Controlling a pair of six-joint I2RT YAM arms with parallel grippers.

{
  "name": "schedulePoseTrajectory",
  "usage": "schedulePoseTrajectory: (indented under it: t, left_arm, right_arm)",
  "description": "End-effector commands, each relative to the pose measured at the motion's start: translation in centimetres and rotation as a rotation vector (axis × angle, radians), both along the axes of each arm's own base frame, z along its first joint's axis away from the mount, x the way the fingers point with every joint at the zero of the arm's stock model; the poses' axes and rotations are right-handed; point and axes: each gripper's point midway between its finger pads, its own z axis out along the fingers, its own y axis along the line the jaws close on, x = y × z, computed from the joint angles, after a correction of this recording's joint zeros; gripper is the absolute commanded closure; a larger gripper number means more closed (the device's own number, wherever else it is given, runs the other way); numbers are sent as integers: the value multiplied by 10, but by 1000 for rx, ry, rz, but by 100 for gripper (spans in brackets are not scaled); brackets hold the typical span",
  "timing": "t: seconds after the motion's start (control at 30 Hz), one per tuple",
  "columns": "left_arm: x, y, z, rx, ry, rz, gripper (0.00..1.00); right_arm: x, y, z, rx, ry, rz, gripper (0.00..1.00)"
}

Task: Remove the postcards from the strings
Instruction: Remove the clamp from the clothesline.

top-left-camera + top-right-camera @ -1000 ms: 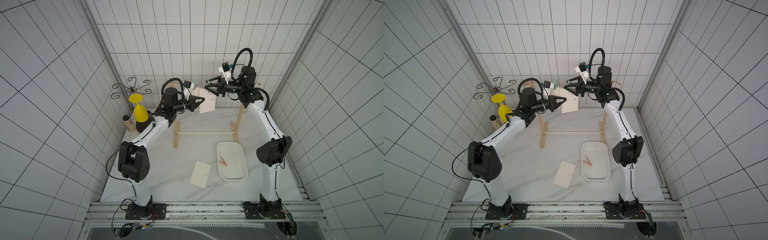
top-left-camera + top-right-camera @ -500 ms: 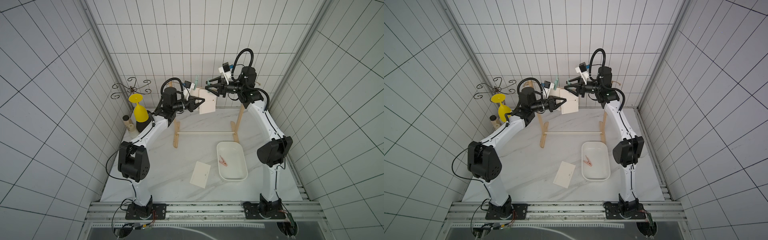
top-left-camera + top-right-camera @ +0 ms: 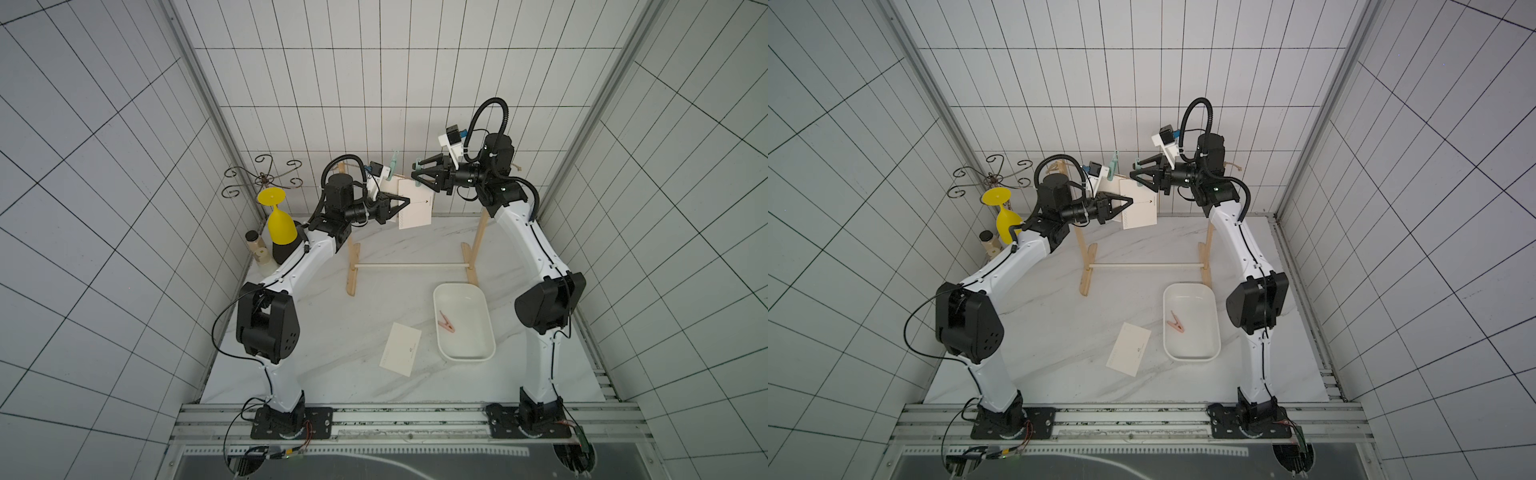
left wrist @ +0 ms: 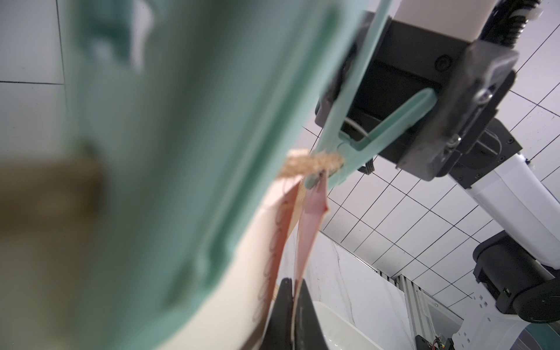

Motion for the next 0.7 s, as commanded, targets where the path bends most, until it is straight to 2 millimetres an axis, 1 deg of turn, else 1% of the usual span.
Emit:
schedulePoseTrajectory:
  t: [0.0,0.17,0.3,0.4,0.47,0.5,0.67]
  left_arm:
    - [4,-1,1,2,-4,-5,100]
    - [4,-1,0,4,-3,-5,100]
    - [4,-1,1,5,-5,-4,100]
    - [3,-1,1,5,-6,-4,100]
    - [3,0,2,5,-7,-4,100]
    - [3,-1,2,4,-8,-3,100]
    - [1,1,5,2,-11,-1,100]
  right_arm:
    - [-15,-3,2,-5,6,48,62]
    - [-15,-3,2,-4,5,49,66]
    - [-14,-3,1,-3,9,50,73]
    - [-14,-3,1,-2,10,50,82]
    - [-14,-3,0,-2,11,50,92]
    - [-14,-3,0,-2,12,49,99]
    - [-13,-3,-1,0,14,48,100]
